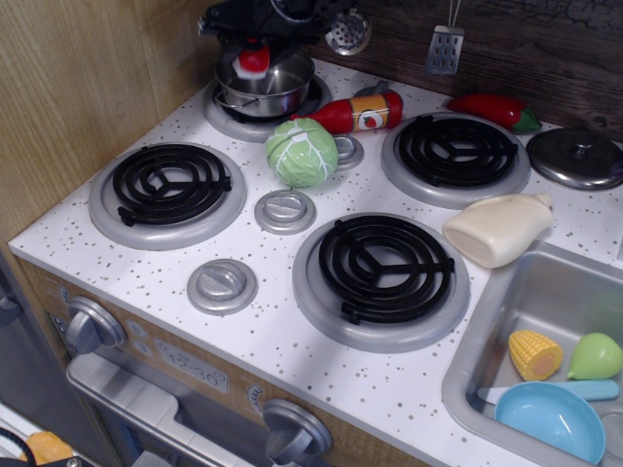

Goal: Take sushi out of pan

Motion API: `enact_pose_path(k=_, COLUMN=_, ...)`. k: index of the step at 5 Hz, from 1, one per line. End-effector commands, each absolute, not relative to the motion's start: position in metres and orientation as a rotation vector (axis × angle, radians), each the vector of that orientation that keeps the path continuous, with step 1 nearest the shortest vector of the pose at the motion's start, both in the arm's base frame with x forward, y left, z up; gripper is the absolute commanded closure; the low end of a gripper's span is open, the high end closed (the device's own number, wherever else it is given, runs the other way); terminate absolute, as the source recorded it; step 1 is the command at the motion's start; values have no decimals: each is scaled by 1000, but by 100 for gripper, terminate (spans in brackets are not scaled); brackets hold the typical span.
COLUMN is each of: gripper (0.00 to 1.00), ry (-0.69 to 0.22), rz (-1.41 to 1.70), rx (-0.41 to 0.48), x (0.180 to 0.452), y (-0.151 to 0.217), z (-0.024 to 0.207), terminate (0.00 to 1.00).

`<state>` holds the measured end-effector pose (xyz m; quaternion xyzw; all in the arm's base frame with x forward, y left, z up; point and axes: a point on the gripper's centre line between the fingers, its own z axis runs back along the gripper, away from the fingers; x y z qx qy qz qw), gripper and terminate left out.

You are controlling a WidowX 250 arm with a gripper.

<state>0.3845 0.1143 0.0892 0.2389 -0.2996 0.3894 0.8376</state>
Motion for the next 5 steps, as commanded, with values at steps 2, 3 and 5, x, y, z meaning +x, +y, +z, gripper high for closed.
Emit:
enact_pose_path(k=2, gripper=100, ry=-609, rz=1015, rx=357, x=354, y=117, z=81, terminate=0)
enact_pose_path(k=3, gripper=100, ry=-614, rz=1012, rx=349, x=342, y=122, z=68, terminate=0)
enact_pose_path(k=5, gripper=0, ry=-622, rz=966, rx=368, x=332, y=129, z=63, terminate=100)
